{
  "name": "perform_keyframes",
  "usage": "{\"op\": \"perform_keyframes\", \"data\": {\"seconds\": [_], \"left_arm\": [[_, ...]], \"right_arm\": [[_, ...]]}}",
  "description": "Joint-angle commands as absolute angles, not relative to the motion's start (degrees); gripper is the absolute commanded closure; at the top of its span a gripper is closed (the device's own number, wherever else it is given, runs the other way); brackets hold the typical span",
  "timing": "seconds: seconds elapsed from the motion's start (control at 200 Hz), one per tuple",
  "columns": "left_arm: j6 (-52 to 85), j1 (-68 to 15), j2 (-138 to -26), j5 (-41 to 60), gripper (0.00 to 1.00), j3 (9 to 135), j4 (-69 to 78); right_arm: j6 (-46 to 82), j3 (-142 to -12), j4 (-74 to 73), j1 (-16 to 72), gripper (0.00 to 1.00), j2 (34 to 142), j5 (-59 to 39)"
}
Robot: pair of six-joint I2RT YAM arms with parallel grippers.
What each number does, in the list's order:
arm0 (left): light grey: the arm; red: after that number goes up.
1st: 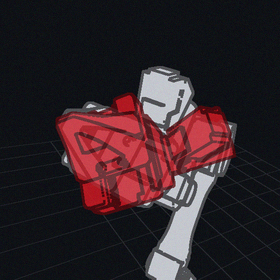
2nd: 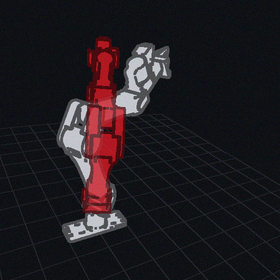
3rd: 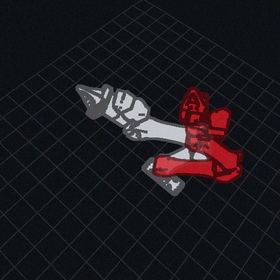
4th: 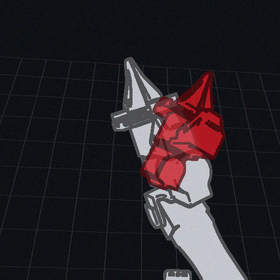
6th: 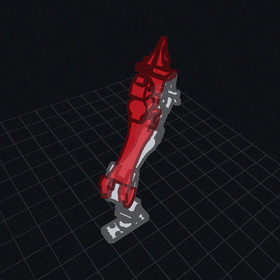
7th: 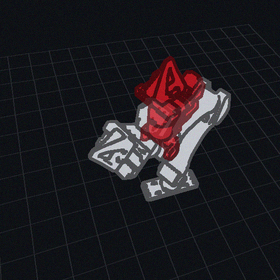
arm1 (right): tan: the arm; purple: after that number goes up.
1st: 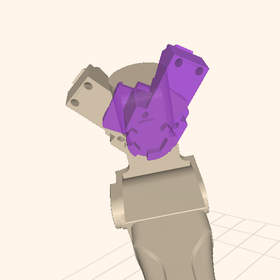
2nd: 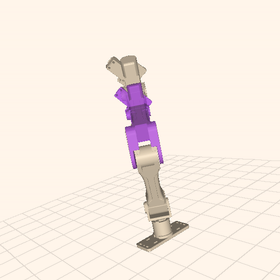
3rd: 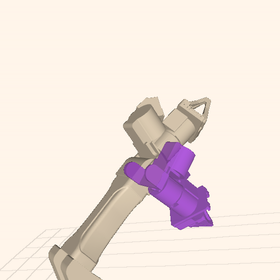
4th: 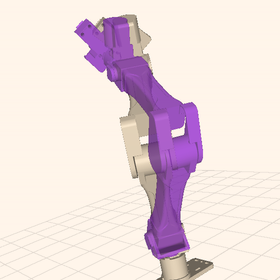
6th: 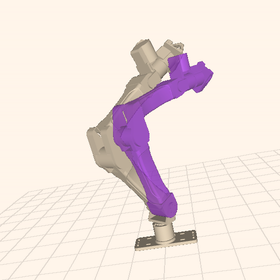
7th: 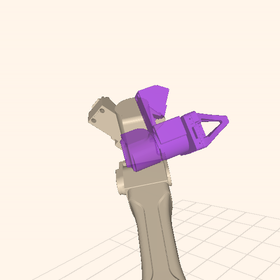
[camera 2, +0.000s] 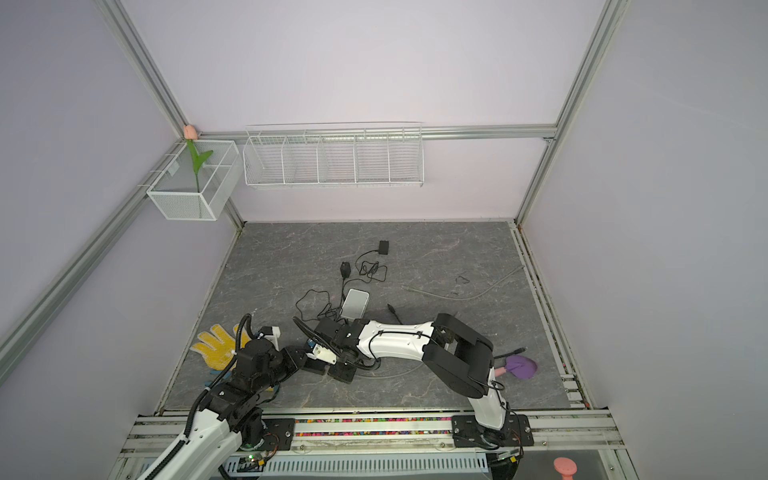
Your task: Insert the plug into the switch port
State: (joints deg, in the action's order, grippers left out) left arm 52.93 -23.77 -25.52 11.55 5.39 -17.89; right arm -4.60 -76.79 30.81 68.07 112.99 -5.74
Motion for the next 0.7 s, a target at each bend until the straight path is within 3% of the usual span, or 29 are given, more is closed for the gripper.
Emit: {"op": "perform_keyframes", "data": {"seconds": [0.0, 0.485, 0.7], "left_arm": [[54.23, -24.42, -24.92, 16.76, 0.73, 1.41, -22.98], [54.83, -26.94, -25.15, 14.36, 0.75, 2.17, -24.35], [53.94, -26.9, -30.5, 12.68, 0.69, 3.5, -21.56]], "right_arm": [[-2.74, -79.63, 22.18, 68.03, 0.94, 114.03, -10.63], [-3.28, -81.64, 22.19, 67.71, 0.93, 114.79, -12.16], [-4.38, -79.43, 22.9, 67.15, 0.94, 113.0, -11.36]]}}
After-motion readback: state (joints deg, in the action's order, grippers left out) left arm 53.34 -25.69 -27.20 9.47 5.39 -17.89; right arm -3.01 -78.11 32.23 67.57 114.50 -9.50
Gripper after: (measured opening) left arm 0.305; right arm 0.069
